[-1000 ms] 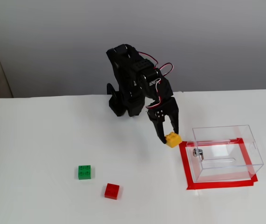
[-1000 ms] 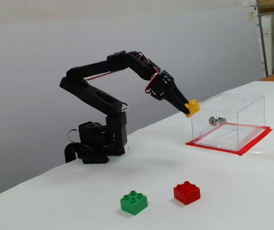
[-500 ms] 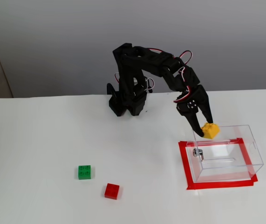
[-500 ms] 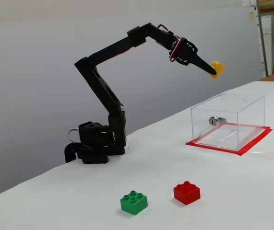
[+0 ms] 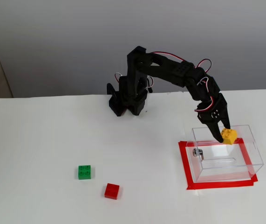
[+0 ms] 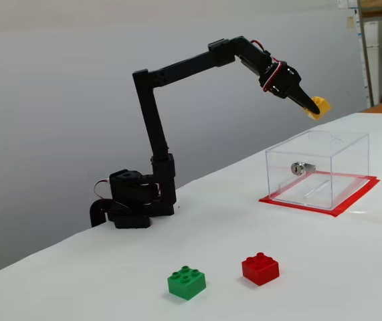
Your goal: Pick the yellow lego brick and place it into the transparent box
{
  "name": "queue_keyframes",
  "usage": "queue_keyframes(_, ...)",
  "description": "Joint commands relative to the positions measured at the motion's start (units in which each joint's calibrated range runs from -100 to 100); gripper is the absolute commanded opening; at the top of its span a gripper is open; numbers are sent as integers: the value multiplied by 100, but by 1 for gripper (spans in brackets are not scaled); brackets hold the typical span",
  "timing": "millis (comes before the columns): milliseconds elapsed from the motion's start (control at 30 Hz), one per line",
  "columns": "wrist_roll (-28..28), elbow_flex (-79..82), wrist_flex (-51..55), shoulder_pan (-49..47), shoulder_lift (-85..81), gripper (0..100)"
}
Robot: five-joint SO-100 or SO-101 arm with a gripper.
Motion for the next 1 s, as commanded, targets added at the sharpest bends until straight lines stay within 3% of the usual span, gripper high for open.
queue_keyframes(0, 26, -319, -43, -81, -11, 5)
queue_keyframes(567, 26, -265, 0, -44, -70, 6)
queue_keyframes(767, 26, -247, 9, -36, -95, 29)
queue_keyframes(967, 26, -247, 9, -36, -95, 33)
